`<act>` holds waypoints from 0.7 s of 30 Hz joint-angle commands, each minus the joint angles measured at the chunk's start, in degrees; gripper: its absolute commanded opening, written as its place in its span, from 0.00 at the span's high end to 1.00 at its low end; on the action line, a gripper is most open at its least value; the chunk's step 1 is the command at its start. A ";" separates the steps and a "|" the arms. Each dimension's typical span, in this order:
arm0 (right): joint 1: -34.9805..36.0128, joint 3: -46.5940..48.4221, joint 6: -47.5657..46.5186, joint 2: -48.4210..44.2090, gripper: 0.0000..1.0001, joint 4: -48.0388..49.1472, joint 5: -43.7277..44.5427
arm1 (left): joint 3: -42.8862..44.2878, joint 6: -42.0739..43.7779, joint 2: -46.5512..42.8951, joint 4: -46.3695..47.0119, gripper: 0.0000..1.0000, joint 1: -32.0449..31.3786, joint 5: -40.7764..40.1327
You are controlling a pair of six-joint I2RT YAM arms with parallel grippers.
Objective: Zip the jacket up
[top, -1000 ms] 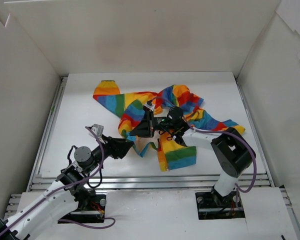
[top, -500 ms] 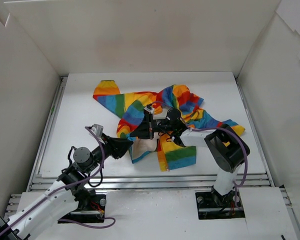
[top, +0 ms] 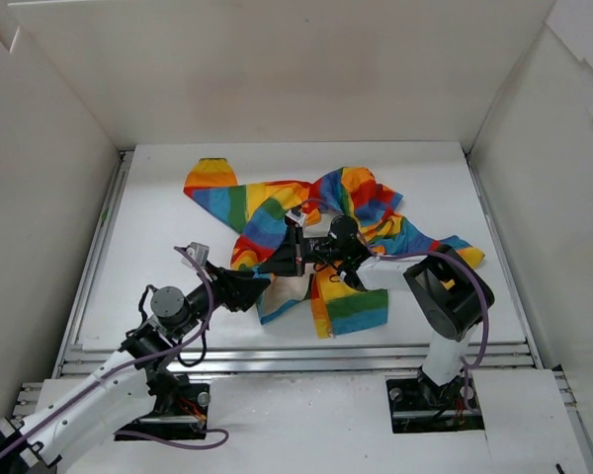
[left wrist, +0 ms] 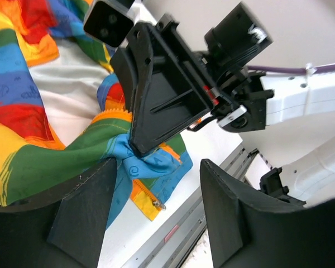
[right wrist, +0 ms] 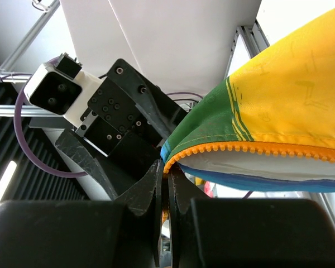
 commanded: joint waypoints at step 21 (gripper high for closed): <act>0.21 -0.34 -12.61 -5.40 1.00 -2.19 0.93 | 2.10 -3.77 7.18 12.76 0.82 -0.04 1.79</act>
